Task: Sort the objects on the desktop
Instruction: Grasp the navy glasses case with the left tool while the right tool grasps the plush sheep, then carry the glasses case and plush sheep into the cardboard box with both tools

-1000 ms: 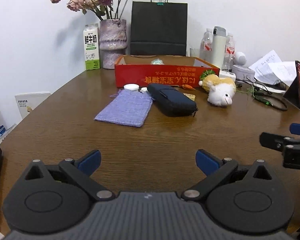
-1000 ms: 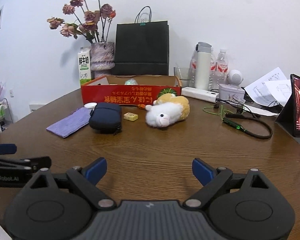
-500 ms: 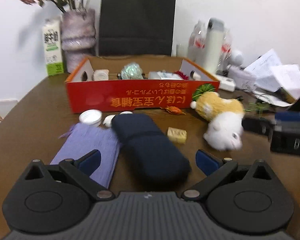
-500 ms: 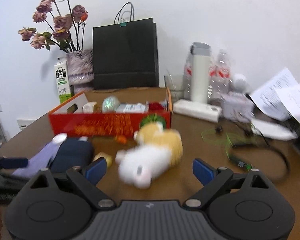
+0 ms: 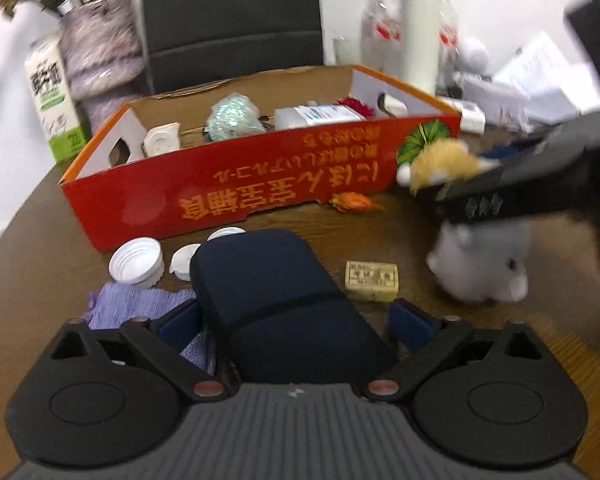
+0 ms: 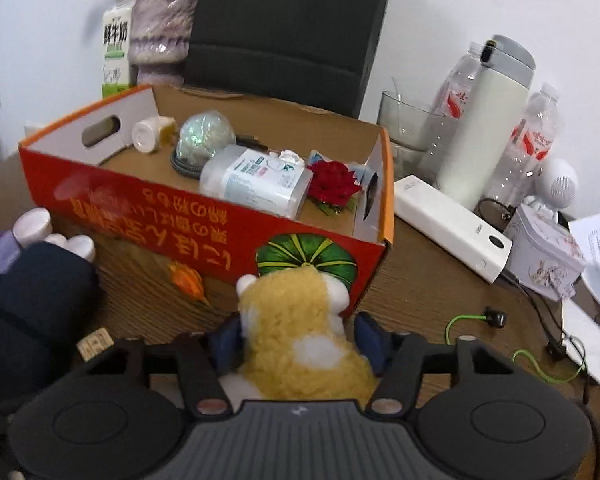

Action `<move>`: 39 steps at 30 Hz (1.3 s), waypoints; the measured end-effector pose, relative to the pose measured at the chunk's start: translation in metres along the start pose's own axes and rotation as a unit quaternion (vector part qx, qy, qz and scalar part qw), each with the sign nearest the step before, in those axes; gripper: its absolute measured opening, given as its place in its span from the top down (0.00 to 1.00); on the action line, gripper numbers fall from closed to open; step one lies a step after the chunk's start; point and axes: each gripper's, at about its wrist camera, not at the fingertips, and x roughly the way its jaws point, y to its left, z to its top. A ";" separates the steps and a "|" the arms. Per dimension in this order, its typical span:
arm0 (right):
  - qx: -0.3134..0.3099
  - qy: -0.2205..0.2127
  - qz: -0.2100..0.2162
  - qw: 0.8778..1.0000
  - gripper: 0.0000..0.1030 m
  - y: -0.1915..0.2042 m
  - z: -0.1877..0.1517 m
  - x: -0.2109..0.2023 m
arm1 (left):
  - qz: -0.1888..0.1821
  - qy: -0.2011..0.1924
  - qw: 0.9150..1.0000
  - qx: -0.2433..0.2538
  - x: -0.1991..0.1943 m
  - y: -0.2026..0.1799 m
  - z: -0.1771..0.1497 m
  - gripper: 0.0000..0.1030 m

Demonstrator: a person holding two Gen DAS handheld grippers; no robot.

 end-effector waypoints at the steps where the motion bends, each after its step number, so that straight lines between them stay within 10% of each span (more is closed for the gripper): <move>1: 0.013 -0.005 0.005 1.000 0.56 -0.005 -0.002 -0.006 | 0.001 -0.008 1.000 0.000 -0.002 0.000 0.000 0.22; 3: 0.036 -0.020 0.011 0.999 0.59 -0.014 -0.007 -0.022 | -0.017 -0.004 1.000 -0.011 -0.005 0.004 0.001 0.37; 13: 0.108 -0.076 0.031 0.991 0.60 -0.012 -0.061 -0.124 | -0.045 -0.054 0.997 -0.022 -0.104 0.001 -0.026 0.40; 25: 0.098 -0.026 0.012 0.995 0.58 0.050 -0.155 -0.190 | -0.047 0.012 0.998 -0.050 -0.163 -0.008 -0.124 0.38; 35: 0.056 0.010 0.027 0.998 0.37 0.062 -0.151 -0.197 | -0.052 -0.001 0.998 -0.045 -0.147 -0.008 -0.112 0.17; 39: 0.042 0.036 0.033 0.998 0.53 0.063 -0.149 -0.180 | -0.057 0.000 0.997 -0.044 -0.137 -0.011 -0.108 0.29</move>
